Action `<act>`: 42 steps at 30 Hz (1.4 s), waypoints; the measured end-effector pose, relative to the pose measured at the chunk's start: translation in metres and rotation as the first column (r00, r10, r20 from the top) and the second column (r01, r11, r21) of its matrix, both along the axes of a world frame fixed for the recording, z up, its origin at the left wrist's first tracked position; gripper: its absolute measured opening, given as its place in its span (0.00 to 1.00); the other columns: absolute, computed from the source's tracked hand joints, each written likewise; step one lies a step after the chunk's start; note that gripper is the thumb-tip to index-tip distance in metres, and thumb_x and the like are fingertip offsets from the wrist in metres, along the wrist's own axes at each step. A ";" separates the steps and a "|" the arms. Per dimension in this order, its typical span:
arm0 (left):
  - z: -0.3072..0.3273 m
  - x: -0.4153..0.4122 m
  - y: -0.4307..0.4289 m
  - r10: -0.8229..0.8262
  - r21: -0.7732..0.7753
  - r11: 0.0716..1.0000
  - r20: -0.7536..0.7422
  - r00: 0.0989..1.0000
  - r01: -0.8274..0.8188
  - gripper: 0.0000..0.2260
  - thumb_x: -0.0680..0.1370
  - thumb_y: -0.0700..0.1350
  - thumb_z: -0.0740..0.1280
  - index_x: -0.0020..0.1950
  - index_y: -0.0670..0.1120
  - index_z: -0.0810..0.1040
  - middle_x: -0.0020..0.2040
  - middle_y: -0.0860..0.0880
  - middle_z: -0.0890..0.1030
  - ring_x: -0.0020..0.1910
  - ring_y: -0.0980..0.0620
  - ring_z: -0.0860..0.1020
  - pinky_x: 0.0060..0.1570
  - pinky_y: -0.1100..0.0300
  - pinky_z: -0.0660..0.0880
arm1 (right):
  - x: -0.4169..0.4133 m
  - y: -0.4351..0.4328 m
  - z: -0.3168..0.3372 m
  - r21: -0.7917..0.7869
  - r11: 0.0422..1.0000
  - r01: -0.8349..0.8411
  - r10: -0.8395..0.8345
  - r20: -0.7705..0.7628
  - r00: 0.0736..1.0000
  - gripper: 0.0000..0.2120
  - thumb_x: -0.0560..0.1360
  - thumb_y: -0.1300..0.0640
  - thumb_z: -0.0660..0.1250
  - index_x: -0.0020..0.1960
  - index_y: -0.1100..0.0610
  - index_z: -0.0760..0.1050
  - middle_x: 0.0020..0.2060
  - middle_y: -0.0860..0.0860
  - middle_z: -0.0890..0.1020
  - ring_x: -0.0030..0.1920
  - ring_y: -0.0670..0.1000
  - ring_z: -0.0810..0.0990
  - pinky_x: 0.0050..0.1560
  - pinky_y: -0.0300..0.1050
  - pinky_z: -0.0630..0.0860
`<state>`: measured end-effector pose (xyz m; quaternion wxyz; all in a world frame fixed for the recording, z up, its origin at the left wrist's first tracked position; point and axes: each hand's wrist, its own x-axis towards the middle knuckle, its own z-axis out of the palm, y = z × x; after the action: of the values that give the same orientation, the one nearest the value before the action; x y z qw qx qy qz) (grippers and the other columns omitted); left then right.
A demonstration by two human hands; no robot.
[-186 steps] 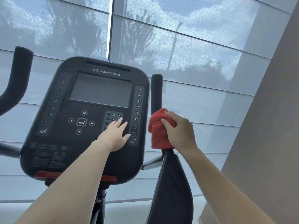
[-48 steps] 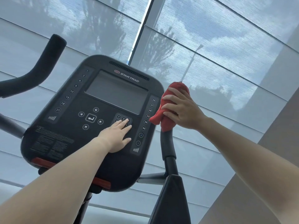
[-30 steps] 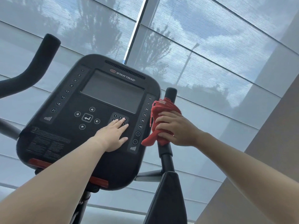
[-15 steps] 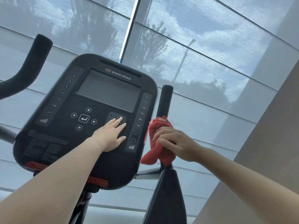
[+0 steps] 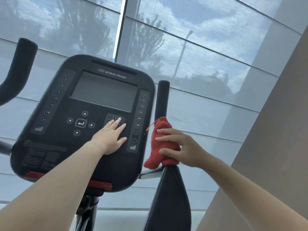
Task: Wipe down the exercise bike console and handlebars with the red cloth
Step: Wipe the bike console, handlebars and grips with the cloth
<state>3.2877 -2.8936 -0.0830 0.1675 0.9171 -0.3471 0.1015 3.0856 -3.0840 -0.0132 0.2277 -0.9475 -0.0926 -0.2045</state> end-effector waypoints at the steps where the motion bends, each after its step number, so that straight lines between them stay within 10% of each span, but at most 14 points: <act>1: 0.000 0.000 0.000 -0.001 -0.001 1.000 0.000 1.000 0.001 0.27 0.80 0.58 0.52 0.77 0.54 0.49 0.78 0.55 0.42 0.76 0.53 0.43 0.71 0.51 0.55 | -0.001 0.001 -0.001 -0.020 1.000 0.005 -0.004 0.006 1.000 0.13 0.69 0.51 0.73 0.53 0.46 0.81 0.60 0.39 0.76 0.65 0.37 0.68 0.67 0.37 0.64; 12: 0.004 -0.001 -0.004 -0.012 -0.006 1.000 -0.058 0.998 0.011 0.27 0.80 0.58 0.53 0.77 0.54 0.48 0.78 0.53 0.44 0.76 0.51 0.43 0.74 0.50 0.52 | 0.004 0.016 0.001 0.069 0.983 0.168 -0.175 0.115 0.978 0.09 0.71 0.53 0.72 0.51 0.49 0.82 0.52 0.38 0.80 0.57 0.36 0.74 0.59 0.31 0.67; 22: 0.085 -0.085 -0.023 -0.328 -0.575 0.761 0.060 0.943 0.302 0.21 0.79 0.52 0.60 0.72 0.54 0.65 0.71 0.56 0.66 0.70 0.59 0.63 0.69 0.58 0.61 | -0.031 -0.010 -0.017 0.752 0.658 -0.023 0.023 0.011 1.000 0.19 0.71 0.71 0.68 0.56 0.53 0.77 0.57 0.51 0.80 0.61 0.49 0.77 0.57 0.44 0.76; 27: 0.078 -0.134 -0.039 -0.470 -0.388 0.808 0.030 0.882 0.444 0.17 0.76 0.52 0.66 0.64 0.55 0.74 0.64 0.60 0.73 0.62 0.66 0.68 0.63 0.69 0.63 | -0.039 -0.030 -0.021 0.871 0.491 -0.026 0.094 -0.023 0.995 0.18 0.72 0.69 0.68 0.60 0.57 0.74 0.56 0.56 0.80 0.54 0.52 0.81 0.51 0.45 0.79; 32: 0.059 -0.143 -0.050 -0.407 -0.224 0.875 0.137 0.903 0.428 0.23 0.71 0.55 0.70 0.66 0.53 0.74 0.63 0.62 0.72 0.61 0.71 0.64 0.56 0.84 0.53 | -0.036 -0.042 -0.036 0.817 0.577 -0.007 0.185 -0.122 0.975 0.15 0.73 0.62 0.70 0.59 0.57 0.76 0.55 0.54 0.81 0.54 0.52 0.82 0.53 0.47 0.80; 42: 0.061 -0.134 -0.077 -0.218 -0.182 0.954 0.123 0.968 0.238 0.27 0.75 0.55 0.67 0.72 0.49 0.67 0.72 0.57 0.66 0.71 0.59 0.63 0.71 0.61 0.59 | 0.007 -0.059 -0.041 0.850 0.516 -0.104 0.240 -0.027 0.970 0.09 0.75 0.65 0.67 0.55 0.63 0.78 0.51 0.58 0.83 0.49 0.54 0.83 0.50 0.49 0.81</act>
<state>3.1538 -2.9705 -0.0216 0.2493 0.8437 -0.4471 0.1615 3.0928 -3.1431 -0.0547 0.6809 -0.7177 -0.0598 -0.1328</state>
